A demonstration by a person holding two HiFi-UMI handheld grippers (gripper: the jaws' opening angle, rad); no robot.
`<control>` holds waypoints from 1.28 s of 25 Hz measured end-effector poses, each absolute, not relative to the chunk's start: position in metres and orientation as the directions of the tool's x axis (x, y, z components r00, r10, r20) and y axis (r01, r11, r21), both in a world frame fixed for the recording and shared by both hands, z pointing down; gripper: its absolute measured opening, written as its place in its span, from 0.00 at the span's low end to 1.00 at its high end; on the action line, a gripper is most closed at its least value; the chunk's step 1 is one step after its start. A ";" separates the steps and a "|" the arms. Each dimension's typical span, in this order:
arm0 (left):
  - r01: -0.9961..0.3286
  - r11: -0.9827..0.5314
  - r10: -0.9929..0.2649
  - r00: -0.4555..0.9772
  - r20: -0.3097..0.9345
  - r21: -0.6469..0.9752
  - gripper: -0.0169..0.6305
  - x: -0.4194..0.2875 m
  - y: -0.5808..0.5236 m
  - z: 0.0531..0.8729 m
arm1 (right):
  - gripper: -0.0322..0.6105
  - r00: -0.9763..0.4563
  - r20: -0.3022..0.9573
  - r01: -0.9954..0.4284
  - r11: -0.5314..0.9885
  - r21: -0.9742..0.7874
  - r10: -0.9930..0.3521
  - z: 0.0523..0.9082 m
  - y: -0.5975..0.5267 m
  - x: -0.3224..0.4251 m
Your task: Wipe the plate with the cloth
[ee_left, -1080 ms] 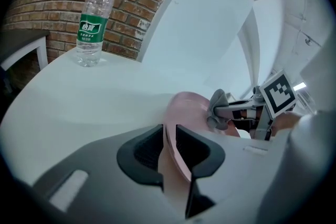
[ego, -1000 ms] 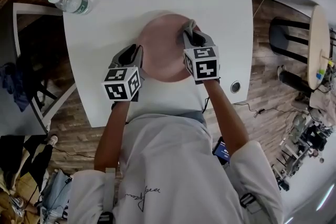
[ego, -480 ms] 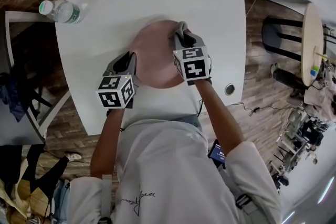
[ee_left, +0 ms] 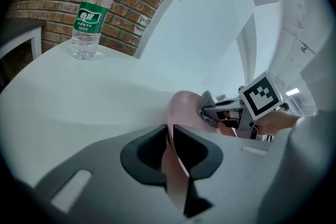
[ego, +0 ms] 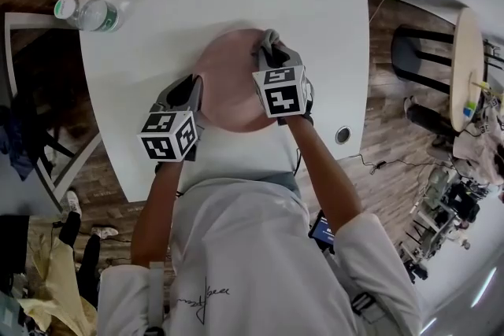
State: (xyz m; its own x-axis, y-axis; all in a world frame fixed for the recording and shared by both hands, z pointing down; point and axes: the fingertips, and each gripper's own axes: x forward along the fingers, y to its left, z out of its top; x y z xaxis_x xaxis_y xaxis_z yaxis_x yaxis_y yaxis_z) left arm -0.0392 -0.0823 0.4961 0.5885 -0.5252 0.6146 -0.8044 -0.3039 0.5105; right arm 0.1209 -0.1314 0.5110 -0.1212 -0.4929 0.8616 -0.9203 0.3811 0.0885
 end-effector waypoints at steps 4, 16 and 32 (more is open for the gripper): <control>-0.802 -0.306 -0.524 0.591 0.613 0.513 0.11 -0.039 -0.083 0.496 | 0.10 -0.119 0.861 -0.920 0.381 0.091 -0.494 0.512 -0.136 0.120; -0.804 -0.305 -0.523 0.589 0.616 0.510 0.11 -0.039 -0.083 0.497 | 0.10 -0.136 0.866 -0.914 0.398 0.078 -0.481 0.512 -0.142 0.110; -0.801 -0.306 -0.521 0.593 0.613 0.515 0.11 -0.039 -0.083 0.497 | 0.10 -0.167 0.867 -0.903 0.427 0.056 -0.469 0.514 -0.146 0.092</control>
State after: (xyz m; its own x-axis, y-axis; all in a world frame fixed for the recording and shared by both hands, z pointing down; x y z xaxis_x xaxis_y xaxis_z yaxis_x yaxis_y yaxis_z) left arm -0.0392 -0.0825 0.4967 0.5934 -0.5214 0.6132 -0.8008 -0.3056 0.5151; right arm 0.0918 -0.1458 0.5136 -0.1675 -0.4686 0.8674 -0.9026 0.4268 0.0563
